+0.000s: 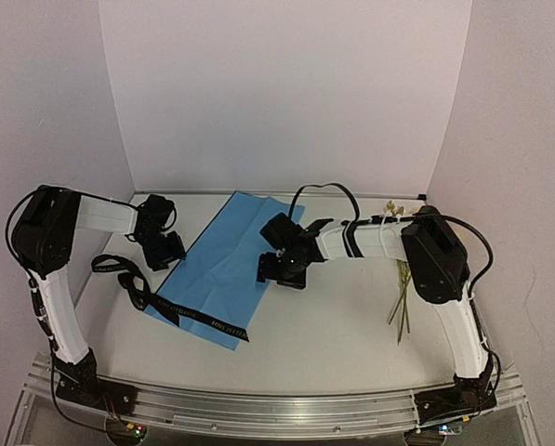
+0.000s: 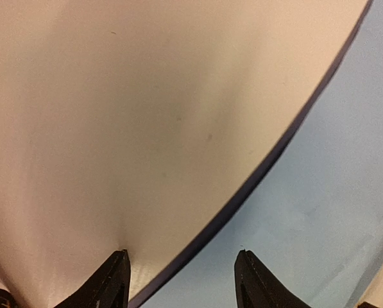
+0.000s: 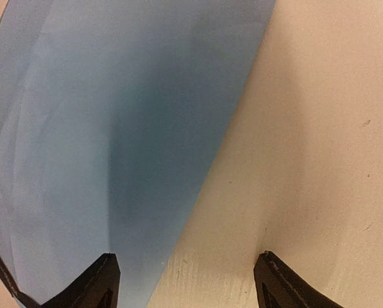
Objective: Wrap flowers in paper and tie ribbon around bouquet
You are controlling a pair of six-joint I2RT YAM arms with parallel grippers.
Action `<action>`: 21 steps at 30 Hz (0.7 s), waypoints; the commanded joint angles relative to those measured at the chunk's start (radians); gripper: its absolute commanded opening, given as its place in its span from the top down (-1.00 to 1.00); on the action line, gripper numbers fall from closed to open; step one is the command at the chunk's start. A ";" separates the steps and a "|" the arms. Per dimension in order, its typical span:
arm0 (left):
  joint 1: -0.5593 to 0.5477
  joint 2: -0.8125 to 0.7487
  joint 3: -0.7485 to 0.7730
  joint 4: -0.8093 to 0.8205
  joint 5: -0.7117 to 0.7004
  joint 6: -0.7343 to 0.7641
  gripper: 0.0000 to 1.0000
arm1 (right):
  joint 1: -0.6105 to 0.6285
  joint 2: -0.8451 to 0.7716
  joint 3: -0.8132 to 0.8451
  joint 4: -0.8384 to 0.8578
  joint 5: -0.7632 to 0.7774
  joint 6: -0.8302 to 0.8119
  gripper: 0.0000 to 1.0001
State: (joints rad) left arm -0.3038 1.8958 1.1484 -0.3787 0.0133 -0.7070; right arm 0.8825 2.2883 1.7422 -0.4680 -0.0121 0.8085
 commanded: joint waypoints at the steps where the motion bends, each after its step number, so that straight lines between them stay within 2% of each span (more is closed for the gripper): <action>1: -0.037 0.020 -0.014 0.055 0.157 -0.034 -0.13 | -0.045 -0.090 -0.127 0.114 -0.081 0.085 -0.55; 10: -0.164 -0.001 -0.041 0.121 0.226 -0.151 -0.05 | -0.126 -0.215 -0.342 0.201 -0.110 0.122 -0.55; 21: -0.280 0.014 -0.072 0.202 0.309 -0.229 0.01 | -0.196 -0.328 -0.494 0.236 -0.089 0.098 -0.36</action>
State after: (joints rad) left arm -0.5503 1.8992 1.0959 -0.2052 0.2737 -0.8964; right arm 0.7046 2.0125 1.2783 -0.2249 -0.1211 0.9181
